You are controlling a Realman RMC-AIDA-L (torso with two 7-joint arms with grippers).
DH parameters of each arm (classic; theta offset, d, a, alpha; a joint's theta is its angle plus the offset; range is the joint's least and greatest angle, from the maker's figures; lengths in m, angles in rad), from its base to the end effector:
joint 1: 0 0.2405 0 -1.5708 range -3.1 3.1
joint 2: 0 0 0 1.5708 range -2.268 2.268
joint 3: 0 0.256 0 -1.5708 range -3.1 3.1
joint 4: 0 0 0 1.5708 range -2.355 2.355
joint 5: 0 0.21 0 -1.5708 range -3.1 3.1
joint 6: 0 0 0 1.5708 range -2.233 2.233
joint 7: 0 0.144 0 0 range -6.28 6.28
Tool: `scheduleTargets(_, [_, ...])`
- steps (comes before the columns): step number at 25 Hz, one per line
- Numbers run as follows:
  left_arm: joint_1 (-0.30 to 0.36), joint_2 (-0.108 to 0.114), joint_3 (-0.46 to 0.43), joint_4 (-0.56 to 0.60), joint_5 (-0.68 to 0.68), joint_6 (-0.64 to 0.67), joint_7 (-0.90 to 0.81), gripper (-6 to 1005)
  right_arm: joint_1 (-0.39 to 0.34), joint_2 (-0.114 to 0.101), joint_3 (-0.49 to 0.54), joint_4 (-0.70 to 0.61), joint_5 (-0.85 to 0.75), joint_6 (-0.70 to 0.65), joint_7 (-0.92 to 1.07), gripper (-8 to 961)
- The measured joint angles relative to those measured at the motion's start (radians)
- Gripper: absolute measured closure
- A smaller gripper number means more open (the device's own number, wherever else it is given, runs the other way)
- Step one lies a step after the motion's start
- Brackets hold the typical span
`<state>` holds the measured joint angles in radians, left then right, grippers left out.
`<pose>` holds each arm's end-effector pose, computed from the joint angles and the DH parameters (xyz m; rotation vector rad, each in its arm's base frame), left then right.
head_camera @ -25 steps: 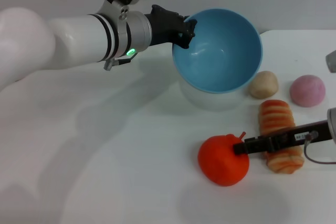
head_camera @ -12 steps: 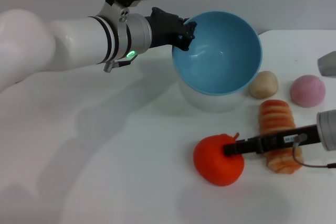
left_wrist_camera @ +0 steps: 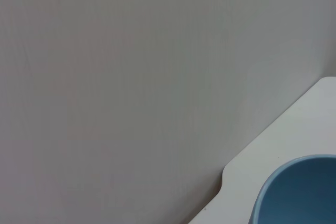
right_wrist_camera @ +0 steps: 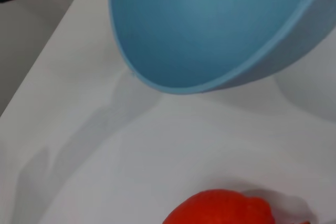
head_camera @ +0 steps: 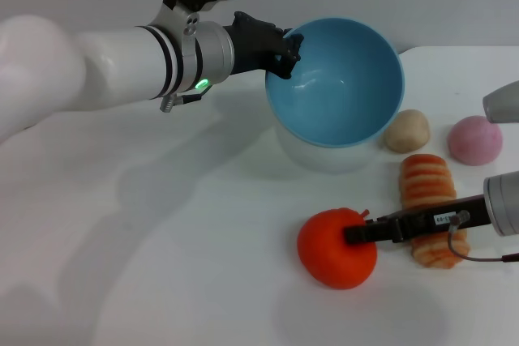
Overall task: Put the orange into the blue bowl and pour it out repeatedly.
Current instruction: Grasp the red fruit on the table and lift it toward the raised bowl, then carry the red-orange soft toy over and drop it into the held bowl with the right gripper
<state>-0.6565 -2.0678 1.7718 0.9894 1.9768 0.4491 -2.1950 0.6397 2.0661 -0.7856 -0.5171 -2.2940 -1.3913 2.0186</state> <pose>-0.1262 0.4172 -0.0773 -2.4198 -0.4582 -0.3008 0.2792 0.3322 -0.0449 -2.6415 1.5196 0.2520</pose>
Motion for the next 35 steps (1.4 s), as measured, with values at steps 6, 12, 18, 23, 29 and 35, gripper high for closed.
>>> scheduleTargets(6, [0.0, 0.003, -0.002, 0.0, 0.001, 0.001, 0.01, 1000, 0.003, 0.001, 0.0, 0.0, 0.007, -0.003, -0.029, 613])
scheduleTargets(12, [0.004, 0.005, -0.002, 0.0, 0.002, 0.004, 0.01, 1000, -0.008, 0.003, 0.003, -0.013, 0.117, -0.046, -0.135, 836])
scheduleTargets(18, [-0.008, 0.005, -0.015, -0.002, 0.056, 0.041, -0.006, 1000, -0.043, -0.002, 0.015, -0.286, 0.167, -0.281, -0.117, 907])
scheduleTargets(23, [-0.027, 0.004, -0.037, -0.004, 0.092, 0.105, -0.029, 999, -0.09, -0.034, 0.019, -0.557, 0.332, -0.447, -0.038, 929])
scheduleTargets(29, [-0.069, 0.003, -0.04, -0.009, 0.15, 0.216, -0.092, 999, -0.1, -0.056, 0.107, -0.718, 0.402, -0.519, -0.005, 929])
scheduleTargets(35, [-0.086, 0.001, -0.037, 0.027, 0.169, 0.279, -0.121, 1000, -0.099, -0.058, 0.115, -0.677, 0.334, -0.473, -0.012, 928])
